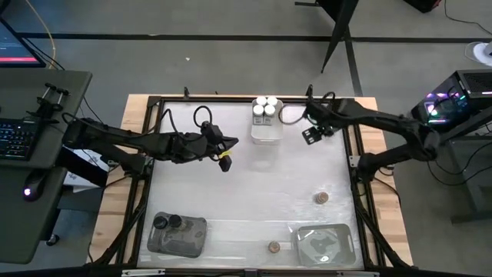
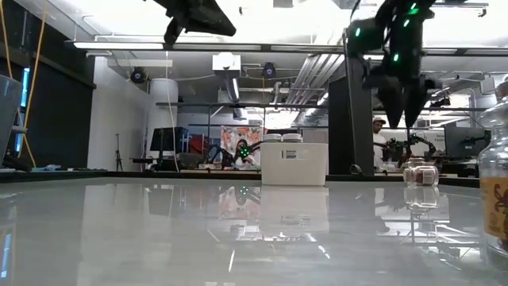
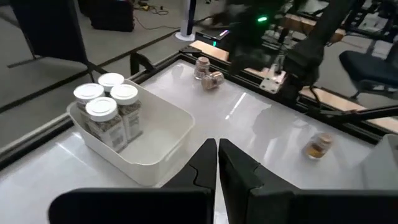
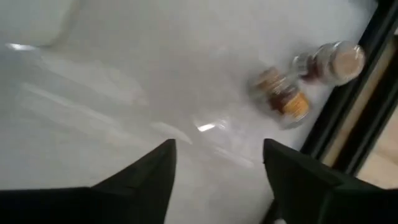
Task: Sort spices by type
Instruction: Put the top middle brown seasoning bottle into the gray bin
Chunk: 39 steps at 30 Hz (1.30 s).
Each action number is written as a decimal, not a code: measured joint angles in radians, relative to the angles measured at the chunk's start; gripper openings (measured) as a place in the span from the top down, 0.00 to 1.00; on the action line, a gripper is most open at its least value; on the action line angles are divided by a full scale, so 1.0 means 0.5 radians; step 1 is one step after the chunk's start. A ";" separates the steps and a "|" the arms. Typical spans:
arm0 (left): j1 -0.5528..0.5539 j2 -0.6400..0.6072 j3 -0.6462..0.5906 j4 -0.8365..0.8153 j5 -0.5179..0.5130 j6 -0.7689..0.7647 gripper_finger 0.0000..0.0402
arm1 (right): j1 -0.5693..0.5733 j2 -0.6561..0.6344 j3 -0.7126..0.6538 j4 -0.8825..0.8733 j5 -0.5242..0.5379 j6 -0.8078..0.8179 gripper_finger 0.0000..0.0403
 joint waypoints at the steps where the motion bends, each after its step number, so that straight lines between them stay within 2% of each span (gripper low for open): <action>1: 0.000 0.000 0.000 0.000 0.017 -0.021 0.98 | -0.068 0.048 0.000 0.012 -0.027 -0.105 0.39; 5: -0.002 0.000 0.000 -0.001 0.078 -0.081 0.93 | -0.258 0.289 0.000 0.025 -0.129 -0.455 0.32; 9: -0.005 0.000 0.000 -0.002 0.123 -0.177 0.88 | -0.374 0.515 0.014 0.003 -0.081 -0.650 0.31; 17: -0.018 0.001 0.000 -0.003 0.128 -0.269 0.80 | -0.412 0.688 0.023 0.035 0.010 -0.904 0.31; 34: -0.084 0.002 0.000 -0.005 0.133 -0.326 0.79 | -0.404 0.989 0.023 0.008 -0.078 -1.016 0.31; 39: -0.097 0.002 0.000 -0.010 0.133 -0.325 0.79 | -0.360 1.002 -0.027 -0.009 -0.099 -1.026 0.42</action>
